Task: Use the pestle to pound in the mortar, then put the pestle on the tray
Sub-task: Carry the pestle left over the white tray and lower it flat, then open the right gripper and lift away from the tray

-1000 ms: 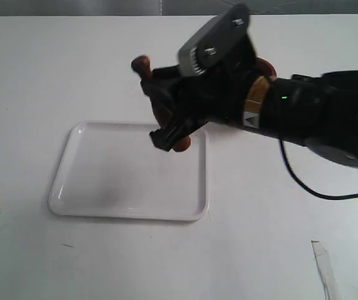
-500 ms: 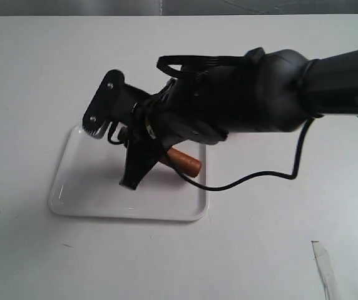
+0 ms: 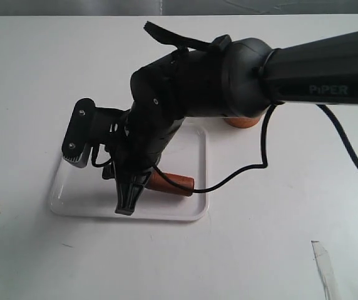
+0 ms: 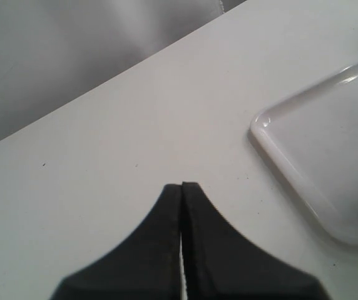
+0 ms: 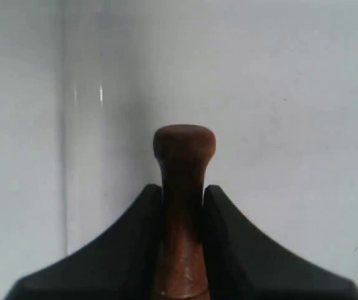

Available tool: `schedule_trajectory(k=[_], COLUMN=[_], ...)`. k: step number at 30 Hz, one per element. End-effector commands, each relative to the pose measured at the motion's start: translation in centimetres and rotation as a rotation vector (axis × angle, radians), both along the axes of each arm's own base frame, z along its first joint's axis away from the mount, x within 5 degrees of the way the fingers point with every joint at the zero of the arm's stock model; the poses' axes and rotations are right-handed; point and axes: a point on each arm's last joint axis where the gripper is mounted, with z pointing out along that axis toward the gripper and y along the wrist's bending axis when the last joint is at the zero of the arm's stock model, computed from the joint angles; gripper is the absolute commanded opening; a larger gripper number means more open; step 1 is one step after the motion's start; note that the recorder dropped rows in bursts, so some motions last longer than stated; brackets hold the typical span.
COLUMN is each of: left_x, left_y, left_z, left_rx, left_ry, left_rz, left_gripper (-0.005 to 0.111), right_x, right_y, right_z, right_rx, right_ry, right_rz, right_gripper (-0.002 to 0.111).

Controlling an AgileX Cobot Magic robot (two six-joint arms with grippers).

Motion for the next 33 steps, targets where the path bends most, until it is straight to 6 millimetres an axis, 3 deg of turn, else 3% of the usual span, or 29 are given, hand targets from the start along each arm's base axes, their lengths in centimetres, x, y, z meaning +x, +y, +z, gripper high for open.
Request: schedule_trajectory(k=[1, 2, 3, 5, 8, 12, 15, 18, 22, 33], left_x=[0.0, 0.0, 0.0, 0.0, 0.0, 0.0, 0.0, 0.0, 0.0, 0.0], left_y=[-0.1, -0.1, -0.1, -0.1, -0.1, -0.1, -0.1, -0.1, -0.1, -0.1], left_z=[0.0, 0.0, 0.0, 0.0, 0.0, 0.0, 0.0, 0.0, 0.0, 0.0], left_rx=[-0.015, -0.015, -0.015, -0.015, -0.015, -0.015, -0.015, -0.015, -0.015, -0.015], left_ry=[-0.004, -0.004, -0.004, -0.004, -0.004, -0.004, -0.004, -0.004, -0.004, -0.004], left_rz=[-0.006, -0.006, -0.006, -0.006, -0.006, -0.006, -0.006, -0.006, -0.006, -0.006], left_gripper=[0.0, 0.0, 0.0, 0.0, 0.0, 0.0, 0.0, 0.0, 0.0, 0.0], right_x=[0.5, 0.5, 0.8, 1.0, 1.5, 1.8, 1.8, 1.8, 1.2, -3.0], right_y=[0.2, 0.3, 0.5, 0.8, 1.4, 1.7, 1.6, 1.3, -0.3, -9.3], right_z=[0.4, 0.4, 0.5, 0.8, 1.4, 3.4, 5.8, 8.6, 11.5, 12.8], right_rx=[0.024, 0.035, 0.058, 0.103, 0.186, 0.314, 0.405, 0.542, 0.772, 1.07], right_ry=[-0.052, -0.062, -0.092, -0.117, -0.153, -0.181, -0.204, -0.216, -0.268, -0.534], right_rz=[0.023, 0.022, 0.025, 0.007, -0.038, -0.13, -0.168, -0.24, -0.312, -0.28], right_gripper=[0.029, 0.04, 0.058, 0.073, 0.074, 0.061, 0.035, 0.0, 0.0, 0.0])
